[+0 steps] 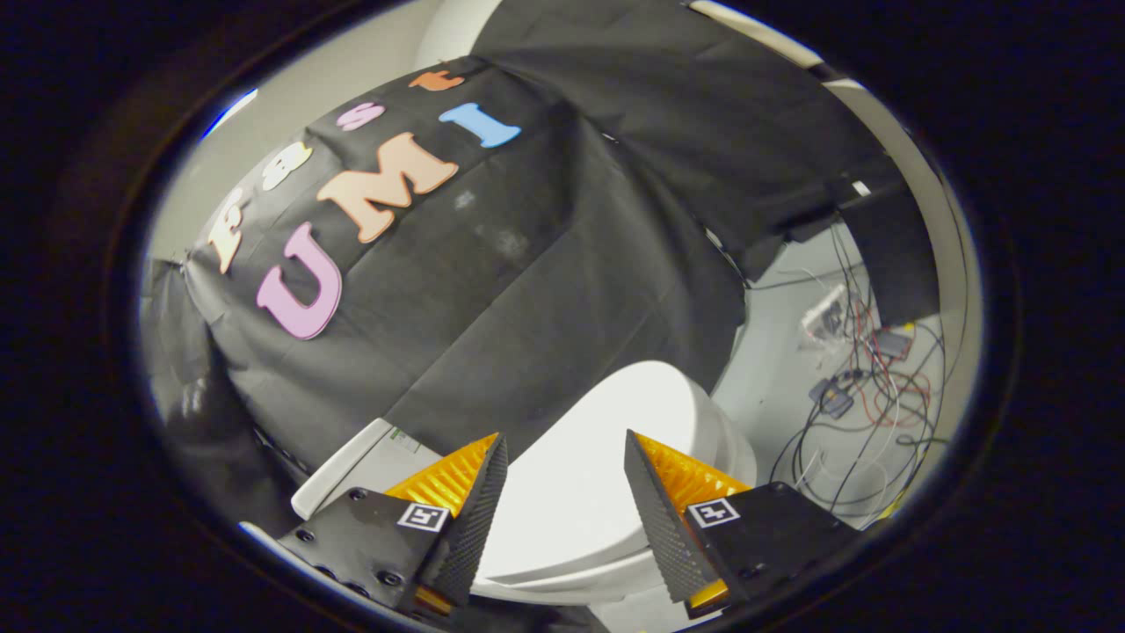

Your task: Open the toilet lid.

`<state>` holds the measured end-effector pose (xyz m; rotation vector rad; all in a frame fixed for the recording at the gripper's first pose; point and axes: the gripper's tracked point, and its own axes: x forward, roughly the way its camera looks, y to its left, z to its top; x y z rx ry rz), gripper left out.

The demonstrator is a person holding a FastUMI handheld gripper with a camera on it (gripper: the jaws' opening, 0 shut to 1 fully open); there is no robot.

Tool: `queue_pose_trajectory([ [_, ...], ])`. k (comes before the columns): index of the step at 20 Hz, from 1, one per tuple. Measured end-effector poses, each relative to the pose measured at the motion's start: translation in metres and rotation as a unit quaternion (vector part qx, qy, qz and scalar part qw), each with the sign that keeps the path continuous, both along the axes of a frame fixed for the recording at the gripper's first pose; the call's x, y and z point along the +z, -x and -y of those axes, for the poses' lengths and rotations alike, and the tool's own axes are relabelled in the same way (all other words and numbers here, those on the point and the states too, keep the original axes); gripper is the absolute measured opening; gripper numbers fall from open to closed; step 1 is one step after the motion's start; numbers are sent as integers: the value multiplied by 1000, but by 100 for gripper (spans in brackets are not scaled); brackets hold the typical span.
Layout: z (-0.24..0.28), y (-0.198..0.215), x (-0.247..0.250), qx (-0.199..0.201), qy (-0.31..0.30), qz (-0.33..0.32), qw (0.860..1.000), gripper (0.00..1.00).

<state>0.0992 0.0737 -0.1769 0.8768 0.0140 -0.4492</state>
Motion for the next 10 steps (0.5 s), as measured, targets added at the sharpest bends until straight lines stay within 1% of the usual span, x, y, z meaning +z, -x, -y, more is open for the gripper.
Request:
queue_pose_trajectory([
  [5, -24, 22, -39, -45, -71, -5, 996, 84],
  [10, -37, 44, -87, -98, -153, -18, 983, 83],
])
